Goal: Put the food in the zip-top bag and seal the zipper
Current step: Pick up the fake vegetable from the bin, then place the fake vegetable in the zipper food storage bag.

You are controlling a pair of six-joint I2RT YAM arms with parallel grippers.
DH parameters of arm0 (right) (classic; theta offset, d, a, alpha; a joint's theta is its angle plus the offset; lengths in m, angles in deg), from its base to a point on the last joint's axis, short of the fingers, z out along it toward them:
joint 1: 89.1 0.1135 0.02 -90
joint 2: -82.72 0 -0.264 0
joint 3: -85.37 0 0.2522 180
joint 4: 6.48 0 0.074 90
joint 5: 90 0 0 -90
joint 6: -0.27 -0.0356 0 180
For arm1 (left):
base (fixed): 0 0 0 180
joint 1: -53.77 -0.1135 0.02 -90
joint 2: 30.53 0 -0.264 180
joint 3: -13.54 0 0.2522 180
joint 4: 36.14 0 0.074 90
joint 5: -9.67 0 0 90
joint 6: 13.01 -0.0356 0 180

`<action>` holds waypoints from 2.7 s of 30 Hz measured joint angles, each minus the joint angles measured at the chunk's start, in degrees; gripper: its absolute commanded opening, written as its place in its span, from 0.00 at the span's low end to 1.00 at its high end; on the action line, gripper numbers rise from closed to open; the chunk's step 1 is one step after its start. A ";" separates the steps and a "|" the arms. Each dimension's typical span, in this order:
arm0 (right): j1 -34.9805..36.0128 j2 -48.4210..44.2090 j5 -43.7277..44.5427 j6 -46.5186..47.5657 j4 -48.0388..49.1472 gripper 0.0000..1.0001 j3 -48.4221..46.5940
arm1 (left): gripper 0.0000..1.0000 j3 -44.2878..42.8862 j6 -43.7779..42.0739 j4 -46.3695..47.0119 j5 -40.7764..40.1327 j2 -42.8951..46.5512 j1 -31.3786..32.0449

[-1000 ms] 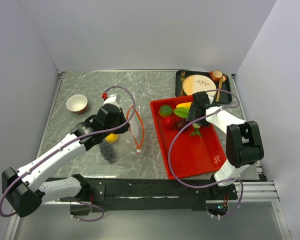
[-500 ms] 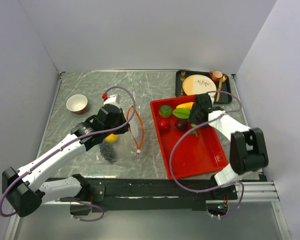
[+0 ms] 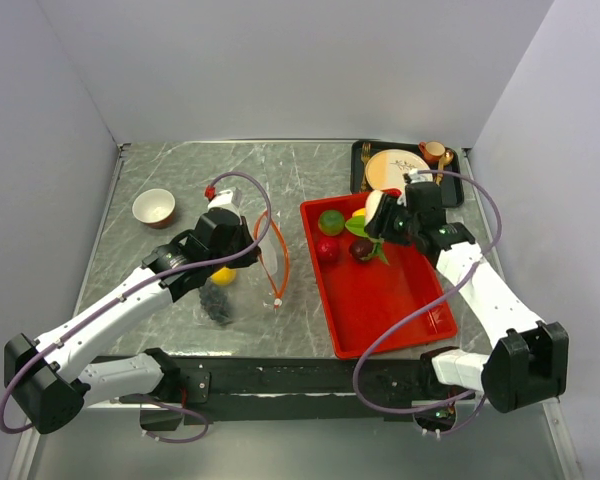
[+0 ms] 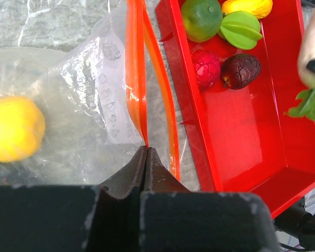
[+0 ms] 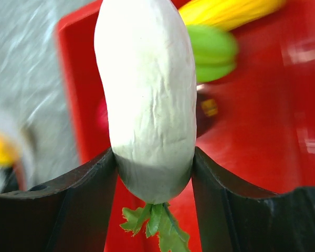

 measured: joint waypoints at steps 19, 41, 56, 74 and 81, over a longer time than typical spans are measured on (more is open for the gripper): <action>16.13 7.96 -26.21 7.48 -5.31 0.29 -10.47 | 0.01 0.00 0.02 0.17 0.11 -0.02 0.04; 22.91 25.55 -30.71 7.10 -7.72 0.33 -18.97 | 0.01 -0.09 0.02 0.28 1.05 -1.38 0.33; 24.48 32.70 -34.05 0.13 -3.98 0.43 -26.82 | 0.01 -0.09 0.04 0.35 1.05 -1.36 0.37; 26.08 31.80 -30.97 -3.89 2.93 0.79 -24.13 | 0.01 -0.04 0.04 0.46 0.98 1.14 0.37; 24.72 25.70 -23.98 -4.35 3.32 0.82 -20.94 | 0.01 0.31 0.07 0.42 0.59 1.90 0.37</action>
